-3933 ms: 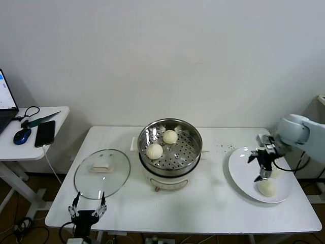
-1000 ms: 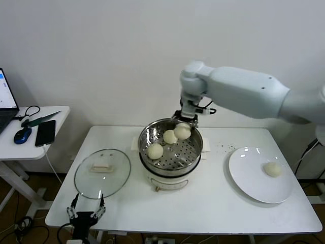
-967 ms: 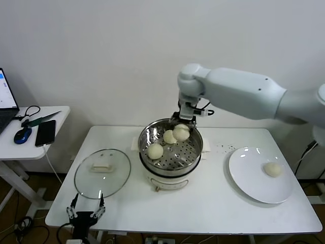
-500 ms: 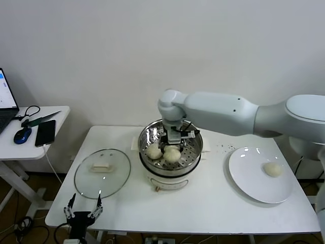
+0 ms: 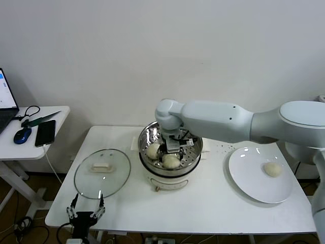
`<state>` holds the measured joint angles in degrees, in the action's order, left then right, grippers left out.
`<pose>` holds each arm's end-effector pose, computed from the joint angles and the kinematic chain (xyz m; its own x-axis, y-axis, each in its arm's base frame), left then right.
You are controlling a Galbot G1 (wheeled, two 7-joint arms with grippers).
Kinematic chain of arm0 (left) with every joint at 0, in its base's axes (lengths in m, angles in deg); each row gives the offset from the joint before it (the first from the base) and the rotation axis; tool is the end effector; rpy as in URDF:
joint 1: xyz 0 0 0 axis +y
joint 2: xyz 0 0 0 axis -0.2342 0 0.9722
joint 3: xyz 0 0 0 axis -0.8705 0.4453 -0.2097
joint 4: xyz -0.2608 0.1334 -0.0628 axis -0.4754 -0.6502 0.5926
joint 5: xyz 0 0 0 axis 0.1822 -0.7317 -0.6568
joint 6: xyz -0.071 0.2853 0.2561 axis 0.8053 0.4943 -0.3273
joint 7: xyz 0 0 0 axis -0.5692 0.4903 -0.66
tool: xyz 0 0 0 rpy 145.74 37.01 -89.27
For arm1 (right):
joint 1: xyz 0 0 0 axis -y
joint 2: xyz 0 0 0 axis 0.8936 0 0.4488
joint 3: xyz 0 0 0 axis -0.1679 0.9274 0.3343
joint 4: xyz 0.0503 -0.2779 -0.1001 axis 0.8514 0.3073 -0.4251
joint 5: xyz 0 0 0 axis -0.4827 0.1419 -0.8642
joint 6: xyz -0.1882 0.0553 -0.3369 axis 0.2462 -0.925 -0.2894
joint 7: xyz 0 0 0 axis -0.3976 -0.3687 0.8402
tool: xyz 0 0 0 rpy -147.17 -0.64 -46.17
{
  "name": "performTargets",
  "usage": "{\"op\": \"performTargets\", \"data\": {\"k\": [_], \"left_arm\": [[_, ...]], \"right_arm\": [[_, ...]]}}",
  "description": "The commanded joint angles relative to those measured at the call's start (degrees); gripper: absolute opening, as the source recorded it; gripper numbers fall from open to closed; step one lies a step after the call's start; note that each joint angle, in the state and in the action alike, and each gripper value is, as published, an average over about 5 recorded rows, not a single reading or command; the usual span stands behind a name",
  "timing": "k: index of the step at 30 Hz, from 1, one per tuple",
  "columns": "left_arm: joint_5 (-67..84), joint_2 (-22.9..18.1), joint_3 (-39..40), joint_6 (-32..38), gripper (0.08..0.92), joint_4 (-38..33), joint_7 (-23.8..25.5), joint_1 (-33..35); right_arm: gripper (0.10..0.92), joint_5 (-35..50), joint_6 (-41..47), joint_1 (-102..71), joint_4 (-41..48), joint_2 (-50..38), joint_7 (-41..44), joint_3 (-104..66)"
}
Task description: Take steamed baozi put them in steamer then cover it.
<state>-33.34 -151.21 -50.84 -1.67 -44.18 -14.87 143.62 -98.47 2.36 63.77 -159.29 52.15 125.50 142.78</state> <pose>0.1806 0.0518 -0.3344 -0.9526 -0.1680 0.2537 -0.1025 0.9622 0.2522 0.4919 0.2302 -0.1120 -0.0718 0.0374 0.9967 0.0631 -0.9971 0.0420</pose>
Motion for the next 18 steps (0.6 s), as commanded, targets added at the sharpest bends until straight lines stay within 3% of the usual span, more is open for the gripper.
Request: {"op": "performTargets", "data": {"k": [1,11,15,18], "left_arm": [[-0.21,-0.24,0.21,0.06,0.823,0.12,0.06,0.49],[-0.38,-0.39,0.14,0.18,0.823,-0.3,-0.12,1.19],[-0.5,-0.35,0.14,0.24,0.823,-0.85,-0.13,1.93],[-0.59,-0.3,0.13,0.34,0.823,-0.96,-0.14,2.14]], "right_arm": [[0.808,-0.87,-0.55,-0.86,0.24,0.19,-0.34,-1.07],[0.823,-0.42,0.88,3.67,2.12,-5.56,-1.12,-4.82],[0.823,2.23,7.81,7.31,2.53,-12.46,-4.04,-4.05],[0.823,10.53,17.3,11.38,2.86,-17.93,-7.25,0.83]]}}
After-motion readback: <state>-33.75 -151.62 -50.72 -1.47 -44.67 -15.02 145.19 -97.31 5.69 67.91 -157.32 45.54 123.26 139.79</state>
